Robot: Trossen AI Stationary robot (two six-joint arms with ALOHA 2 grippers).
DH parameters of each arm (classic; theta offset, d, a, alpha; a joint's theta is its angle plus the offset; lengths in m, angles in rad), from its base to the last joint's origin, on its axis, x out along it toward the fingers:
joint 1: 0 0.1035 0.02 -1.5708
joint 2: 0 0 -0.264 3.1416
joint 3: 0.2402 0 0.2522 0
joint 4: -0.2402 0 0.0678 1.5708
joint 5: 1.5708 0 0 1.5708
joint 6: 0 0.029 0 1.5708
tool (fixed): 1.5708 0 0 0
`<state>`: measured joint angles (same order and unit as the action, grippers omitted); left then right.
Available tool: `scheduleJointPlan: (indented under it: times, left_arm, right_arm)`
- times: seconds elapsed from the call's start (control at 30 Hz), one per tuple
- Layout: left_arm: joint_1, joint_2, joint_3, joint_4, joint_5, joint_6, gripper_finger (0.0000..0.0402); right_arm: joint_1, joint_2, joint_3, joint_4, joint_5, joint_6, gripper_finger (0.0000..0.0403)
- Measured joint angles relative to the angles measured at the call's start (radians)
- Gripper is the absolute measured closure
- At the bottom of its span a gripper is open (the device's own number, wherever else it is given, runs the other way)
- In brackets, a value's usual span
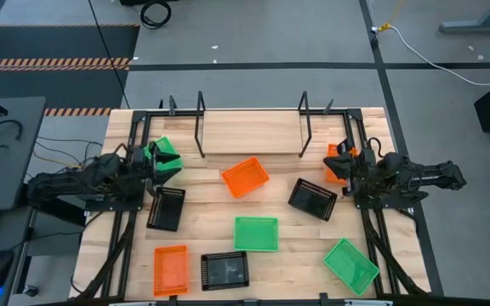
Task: Stack baskets on shelf by color
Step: Put the middle green bin on the shelf
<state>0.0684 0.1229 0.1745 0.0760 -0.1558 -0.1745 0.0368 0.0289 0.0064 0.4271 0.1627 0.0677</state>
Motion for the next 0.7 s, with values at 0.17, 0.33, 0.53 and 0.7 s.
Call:
scheduleJointPlan:
  times: [0.17,0.33,0.53,0.7]
  left_arm:
    - [0.000,0.153,0.154,-0.215,-0.173,0.029,0.0165]
    - [0.000,0.315,0.240,-0.225,-0.173,0.015,0.0166]
    - [0.000,0.483,0.314,-0.217,-0.094,0.029,0.0161]
    - [0.000,0.572,0.363,-0.215,-0.094,0.029,0.0165]
  right_arm:
    - [-0.003,0.054,0.000,-0.001,0.101,-0.046,0.0294]
    - [-0.022,0.156,0.034,-0.015,0.168,-0.053,0.0209]
    - [-0.037,0.334,0.190,-0.063,0.193,-0.077,0.0164]
    - [-0.037,0.514,0.378,-0.253,0.177,-0.114,0.0167]
